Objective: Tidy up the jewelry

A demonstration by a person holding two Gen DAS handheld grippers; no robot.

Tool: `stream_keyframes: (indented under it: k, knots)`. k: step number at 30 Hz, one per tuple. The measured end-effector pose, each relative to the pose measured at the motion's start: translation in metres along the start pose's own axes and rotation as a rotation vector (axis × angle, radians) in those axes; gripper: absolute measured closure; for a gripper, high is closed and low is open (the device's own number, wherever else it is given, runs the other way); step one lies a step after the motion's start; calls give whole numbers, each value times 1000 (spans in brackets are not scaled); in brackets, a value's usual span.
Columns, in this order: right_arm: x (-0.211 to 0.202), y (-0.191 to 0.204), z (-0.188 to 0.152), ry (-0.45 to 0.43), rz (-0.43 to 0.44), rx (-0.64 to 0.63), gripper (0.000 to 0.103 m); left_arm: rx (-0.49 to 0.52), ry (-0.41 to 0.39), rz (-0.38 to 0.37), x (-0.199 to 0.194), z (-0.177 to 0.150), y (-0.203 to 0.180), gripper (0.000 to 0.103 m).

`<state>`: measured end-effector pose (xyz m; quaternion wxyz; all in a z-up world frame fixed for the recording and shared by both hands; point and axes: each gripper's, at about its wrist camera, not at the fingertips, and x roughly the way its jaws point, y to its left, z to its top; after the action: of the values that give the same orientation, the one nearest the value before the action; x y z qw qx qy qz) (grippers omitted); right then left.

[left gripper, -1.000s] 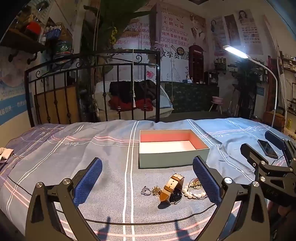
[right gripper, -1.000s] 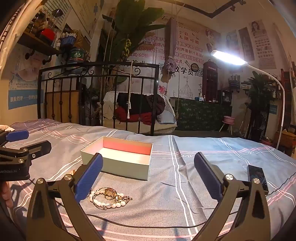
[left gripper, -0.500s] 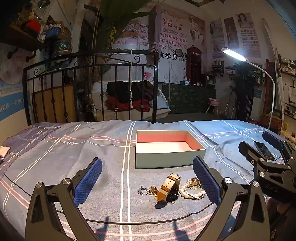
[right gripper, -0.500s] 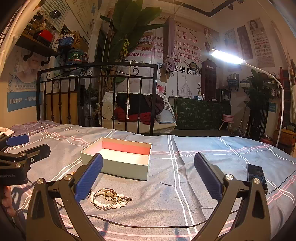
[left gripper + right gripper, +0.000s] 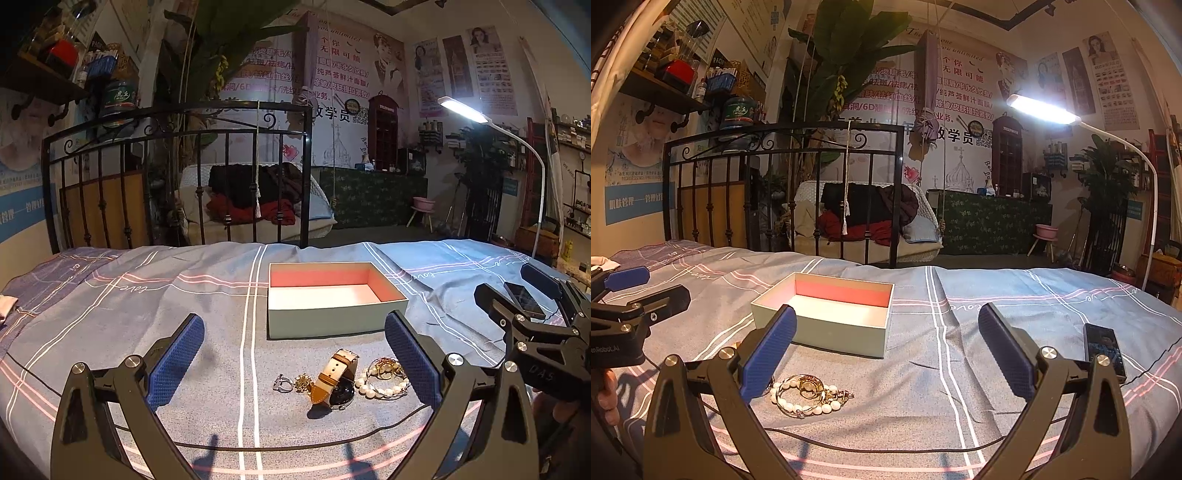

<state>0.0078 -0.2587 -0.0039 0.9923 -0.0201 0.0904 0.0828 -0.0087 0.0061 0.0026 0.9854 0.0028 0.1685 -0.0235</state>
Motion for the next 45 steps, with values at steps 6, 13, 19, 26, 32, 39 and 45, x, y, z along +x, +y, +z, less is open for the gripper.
stream_keyframes:
  k: [6,13,19,26,32,39,45]
  knots:
    - [1,-1,2,0,-4,1,6,-3,-3,-14,0,0,0,7]
    - [-1,0,3,1,-7,1,6,5,6,-26,-1,-2,-2,6]
    - [-2,0,1,0,-7,12,6,16,-2,-37,-3,-1,-6,6]
    - [-3,-3,3,0,-8,14,6,11,-6,-27,-3,-2,-5,6]
    - [-2,-3,4,5,-6,11,6,12,-6,-19,-2,-3,-4,6]
    - [0,-3,3,14,-2,9,6,4,0,-20,-2,-4,-3,6]
    - [2,-2,4,25,3,5,6,-1,17,-22,1,-6,-2,6]
